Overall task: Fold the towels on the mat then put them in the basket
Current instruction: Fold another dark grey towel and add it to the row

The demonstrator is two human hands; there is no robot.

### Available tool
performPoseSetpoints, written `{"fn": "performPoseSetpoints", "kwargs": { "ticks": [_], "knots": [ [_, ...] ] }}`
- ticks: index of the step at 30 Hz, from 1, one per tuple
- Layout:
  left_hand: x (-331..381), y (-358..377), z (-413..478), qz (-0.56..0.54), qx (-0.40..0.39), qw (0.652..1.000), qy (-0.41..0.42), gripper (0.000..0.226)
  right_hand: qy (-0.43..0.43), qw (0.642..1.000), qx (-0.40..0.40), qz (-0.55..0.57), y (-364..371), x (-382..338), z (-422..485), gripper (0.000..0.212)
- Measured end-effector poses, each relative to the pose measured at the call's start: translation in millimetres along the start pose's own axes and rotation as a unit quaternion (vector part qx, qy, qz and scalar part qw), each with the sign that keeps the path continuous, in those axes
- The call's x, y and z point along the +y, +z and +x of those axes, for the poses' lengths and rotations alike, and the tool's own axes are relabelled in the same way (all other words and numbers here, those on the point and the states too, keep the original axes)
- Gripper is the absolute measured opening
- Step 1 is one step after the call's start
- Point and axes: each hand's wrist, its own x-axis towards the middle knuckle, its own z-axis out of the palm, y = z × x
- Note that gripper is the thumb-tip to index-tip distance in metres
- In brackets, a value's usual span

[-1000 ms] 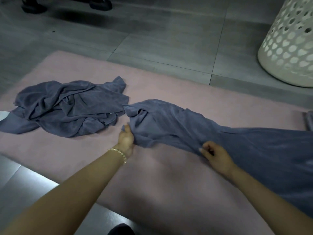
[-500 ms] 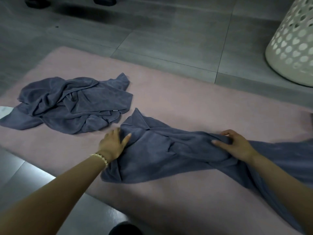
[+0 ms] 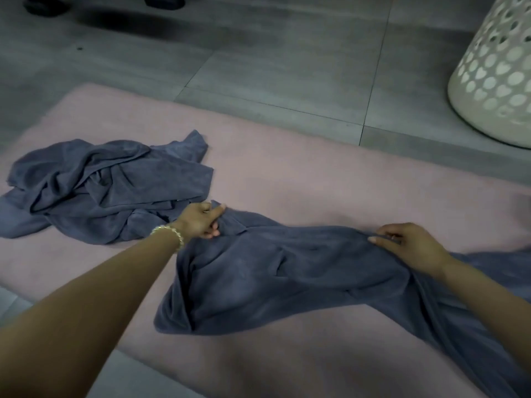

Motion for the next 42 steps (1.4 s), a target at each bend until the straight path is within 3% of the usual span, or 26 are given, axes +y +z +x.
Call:
{"fn": "performPoseSetpoints", "kwargs": {
  "ticks": [3, 7, 9, 11, 13, 16, 18, 21, 24, 26, 29, 31, 34, 38, 42],
  "knots": [
    [37.0, -14.2, 14.5, -0.165, 0.015, 0.985, -0.037, 0.030, -0.018, 0.996, 0.070, -0.050, -43.7, -12.5, 18.7, 0.009],
    [99.4, -12.5, 32.9, -0.230, 0.028, 0.971, 0.057, 0.024, 0.016, 0.986, 0.143, 0.089, -84.8, -43.4, 68.0, 0.017],
    [111.0, -3.7, 37.4, -0.208, 0.024, 0.972, 0.104, 0.038, 0.035, 0.970, 0.179, 0.160, -85.8, -55.3, 85.5, 0.017],
    [104.7, 2.4, 32.8, -0.135, 0.065, 0.979, 0.135, 0.050, 0.044, 0.963, 0.191, 0.187, -72.5, -59.3, 89.4, 0.048],
    [75.3, 5.4, 24.7, -0.061, 0.081, 0.985, 0.136, 0.052, 0.037, 0.961, 0.138, 0.235, -46.0, -58.3, 78.2, 0.071],
    [-2.5, -1.4, 10.8, 0.027, 0.096, 0.992, 0.076, 0.049, -0.018, 0.992, 0.057, 0.114, 17.8, -49.3, 50.3, 0.048],
    [-55.8, -10.8, 3.3, 0.101, 0.126, 0.987, 0.024, 0.060, -0.075, 0.991, 0.073, 0.086, 65.9, -40.8, 24.3, 0.035],
    [-94.0, -12.4, -19.0, 0.160, 0.162, 0.974, -0.014, 0.042, -0.165, 0.984, 0.068, -0.002, 116.5, -36.7, -21.7, 0.027],
    [-95.6, -3.6, -42.6, 0.106, 0.146, 0.983, -0.027, 0.035, -0.170, 0.982, 0.038, -0.077, 134.1, -17.9, -46.5, 0.036],
    [-93.7, 2.7, -49.2, 0.066, 0.137, 0.988, -0.028, 0.035, -0.169, 0.975, 0.060, -0.127, 136.5, -6.2, -54.8, 0.045],
    [-88.7, 11.0, -56.2, -0.129, 0.132, 0.982, -0.043, 0.026, -0.171, 0.964, 0.106, -0.176, 135.6, 5.4, -59.6, 0.049],
    [-87.4, 14.0, -60.0, -0.260, 0.094, 0.959, -0.067, 0.025, -0.171, 0.957, 0.129, -0.195, 135.1, 10.4, -61.3, 0.045],
    [-85.7, 17.6, -66.5, -0.333, 0.047, 0.938, -0.078, 0.030, -0.187, 0.960, 0.133, -0.158, 135.5, 14.9, -59.1, 0.026],
    [-79.9, 20.3, -71.8, -0.369, 0.116, 0.921, -0.052, 0.022, -0.151, 0.985, 0.053, -0.058, 128.1, -9.1, -58.8, 0.043],
    [-72.6, -6.2, -66.1, -0.351, 0.230, 0.908, -0.003, 0.016, -0.188, 0.982, -0.007, -0.011, 142.8, -62.0, -78.3, 0.024]
  ]
}}
